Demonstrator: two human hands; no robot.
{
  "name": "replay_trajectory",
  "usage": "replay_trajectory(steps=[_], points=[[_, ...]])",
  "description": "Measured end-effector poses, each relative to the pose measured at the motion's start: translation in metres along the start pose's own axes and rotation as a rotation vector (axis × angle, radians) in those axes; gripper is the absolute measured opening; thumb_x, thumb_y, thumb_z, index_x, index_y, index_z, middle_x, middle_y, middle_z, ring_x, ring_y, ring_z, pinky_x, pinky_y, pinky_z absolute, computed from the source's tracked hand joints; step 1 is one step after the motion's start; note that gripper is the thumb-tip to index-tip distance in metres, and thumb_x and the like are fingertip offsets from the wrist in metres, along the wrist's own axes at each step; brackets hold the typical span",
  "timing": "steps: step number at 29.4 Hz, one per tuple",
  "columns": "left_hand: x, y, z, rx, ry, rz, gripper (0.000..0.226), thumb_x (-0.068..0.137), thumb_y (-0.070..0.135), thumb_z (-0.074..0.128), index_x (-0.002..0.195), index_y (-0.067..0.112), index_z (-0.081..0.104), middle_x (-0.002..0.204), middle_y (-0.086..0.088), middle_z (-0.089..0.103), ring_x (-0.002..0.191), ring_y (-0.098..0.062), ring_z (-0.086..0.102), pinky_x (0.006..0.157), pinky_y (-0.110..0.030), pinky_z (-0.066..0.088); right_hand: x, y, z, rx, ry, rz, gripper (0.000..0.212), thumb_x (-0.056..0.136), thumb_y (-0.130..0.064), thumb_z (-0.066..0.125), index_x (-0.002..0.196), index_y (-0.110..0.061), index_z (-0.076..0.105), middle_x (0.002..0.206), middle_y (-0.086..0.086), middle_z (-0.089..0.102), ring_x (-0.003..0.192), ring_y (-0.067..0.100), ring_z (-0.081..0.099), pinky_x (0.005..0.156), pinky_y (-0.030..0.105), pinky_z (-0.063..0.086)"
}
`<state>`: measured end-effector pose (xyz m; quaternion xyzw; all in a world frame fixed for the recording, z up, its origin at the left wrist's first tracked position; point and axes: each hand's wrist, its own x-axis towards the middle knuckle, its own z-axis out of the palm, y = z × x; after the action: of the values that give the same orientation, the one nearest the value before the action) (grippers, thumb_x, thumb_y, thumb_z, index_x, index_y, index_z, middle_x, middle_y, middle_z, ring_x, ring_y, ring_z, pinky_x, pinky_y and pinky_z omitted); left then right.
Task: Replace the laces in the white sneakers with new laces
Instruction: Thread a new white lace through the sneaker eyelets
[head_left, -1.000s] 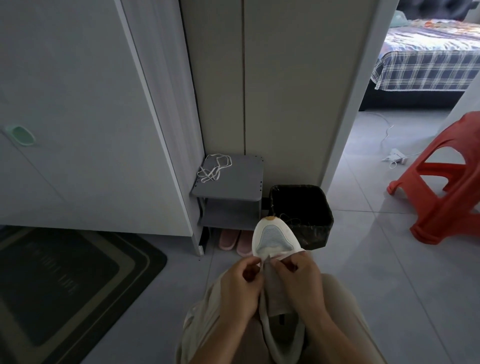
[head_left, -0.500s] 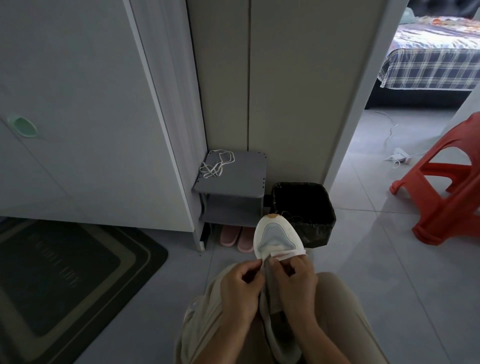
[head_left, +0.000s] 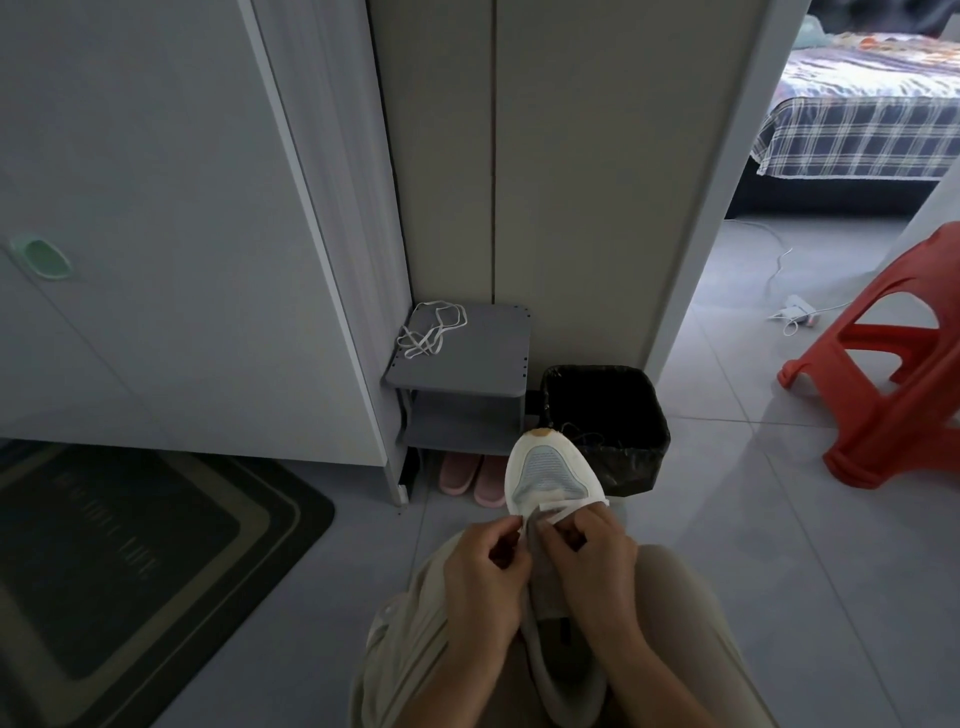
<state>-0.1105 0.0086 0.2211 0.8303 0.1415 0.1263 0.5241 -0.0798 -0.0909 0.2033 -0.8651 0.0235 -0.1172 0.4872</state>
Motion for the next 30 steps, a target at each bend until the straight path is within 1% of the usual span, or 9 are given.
replay_trajectory(steps=[6, 9, 12, 14, 18, 21, 24, 28, 30], points=[[-0.002, -0.001, -0.003, -0.030, -0.011, -0.018, 0.025, 0.086, 0.015, 0.064, 0.111, 0.016, 0.065, 0.083, 0.027, 0.052, 0.076, 0.010, 0.054, 0.067, 0.002, 0.039, 0.007, 0.001, -0.001, -0.074, -0.052, -0.165, 0.037, 0.071, -0.011, 0.076, 0.055, -0.029, 0.049, 0.065, -0.022, 0.045, 0.063, 0.008, 0.051, 0.064, 0.043, 0.050], [0.001, 0.000, -0.003, -0.039, -0.023, -0.042, 0.027, 0.086, 0.014, 0.063, 0.113, 0.016, 0.064, 0.084, 0.027, 0.051, 0.076, 0.010, 0.053, 0.066, 0.003, 0.038, 0.013, 0.005, -0.002, -0.051, -0.085, -0.154, 0.039, 0.072, -0.014, 0.075, 0.053, -0.032, 0.046, 0.066, -0.016, 0.050, 0.064, 0.010, 0.053, 0.062, 0.044, 0.051], [0.006, 0.001, -0.003, -0.082, -0.046, -0.101, 0.027, 0.085, 0.011, 0.063, 0.110, 0.018, 0.065, 0.087, 0.023, 0.057, 0.079, 0.006, 0.056, 0.067, -0.001, 0.042, 0.012, 0.005, -0.003, -0.011, -0.105, -0.105, 0.043, 0.074, -0.014, 0.075, 0.053, -0.037, 0.045, 0.066, -0.012, 0.054, 0.065, 0.011, 0.055, 0.061, 0.043, 0.052], [0.007, 0.001, -0.004, -0.124, -0.067, -0.145, 0.026, 0.083, 0.009, 0.063, 0.103, 0.024, 0.067, 0.088, 0.018, 0.063, 0.081, 0.002, 0.060, 0.068, -0.007, 0.045, 0.011, 0.003, -0.002, -0.025, -0.110, -0.095, 0.040, 0.074, -0.013, 0.075, 0.054, -0.035, 0.049, 0.065, -0.015, 0.053, 0.066, 0.009, 0.054, 0.064, 0.043, 0.052], [0.008, 0.001, -0.007, -0.196, -0.104, -0.209, 0.023, 0.082, 0.009, 0.063, 0.094, 0.028, 0.066, 0.090, 0.013, 0.067, 0.084, -0.001, 0.062, 0.072, -0.013, 0.048, 0.007, 0.004, 0.003, -0.092, -0.067, -0.123, 0.012, 0.073, -0.012, 0.076, 0.065, -0.016, 0.068, 0.071, -0.020, 0.051, 0.072, 0.015, 0.058, 0.073, 0.047, 0.052], [0.013, 0.001, -0.010, -0.260, -0.119, -0.253, 0.012, 0.084, 0.015, 0.065, 0.090, 0.024, 0.068, 0.086, 0.012, 0.068, 0.082, -0.002, 0.063, 0.067, -0.011, 0.048, 0.008, 0.006, 0.004, -0.045, -0.100, -0.107, 0.008, 0.074, -0.014, 0.075, 0.067, -0.016, 0.070, 0.072, -0.025, 0.050, 0.075, 0.013, 0.058, 0.075, 0.047, 0.052], [0.021, 0.001, -0.010, -0.243, -0.109, -0.258, 0.003, 0.082, 0.014, 0.068, 0.081, 0.017, 0.066, 0.077, 0.006, 0.067, 0.072, -0.004, 0.061, 0.059, -0.011, 0.047, 0.010, 0.005, 0.004, -0.079, -0.125, -0.100, 0.008, 0.076, -0.017, 0.074, 0.069, -0.015, 0.071, 0.071, -0.022, 0.050, 0.076, 0.013, 0.057, 0.076, 0.046, 0.050], [0.022, 0.001, -0.008, -0.281, -0.099, -0.287, 0.011, 0.083, 0.009, 0.065, 0.073, 0.013, 0.065, 0.067, 0.003, 0.066, 0.058, -0.002, 0.060, 0.054, -0.012, 0.046, 0.007, 0.003, 0.001, -0.044, -0.110, -0.083, 0.005, 0.077, -0.015, 0.072, 0.072, -0.016, 0.072, 0.074, -0.019, 0.056, 0.077, 0.012, 0.059, 0.079, 0.046, 0.051], [0.022, 0.002, -0.008, -0.246, -0.094, -0.256, 0.012, 0.084, 0.009, 0.064, 0.074, 0.014, 0.065, 0.067, 0.004, 0.066, 0.057, -0.002, 0.061, 0.054, -0.011, 0.046, 0.006, 0.002, 0.001, -0.031, -0.112, -0.092, 0.005, 0.077, -0.015, 0.072, 0.073, -0.018, 0.072, 0.074, -0.022, 0.055, 0.077, 0.010, 0.059, 0.079, 0.045, 0.052]])
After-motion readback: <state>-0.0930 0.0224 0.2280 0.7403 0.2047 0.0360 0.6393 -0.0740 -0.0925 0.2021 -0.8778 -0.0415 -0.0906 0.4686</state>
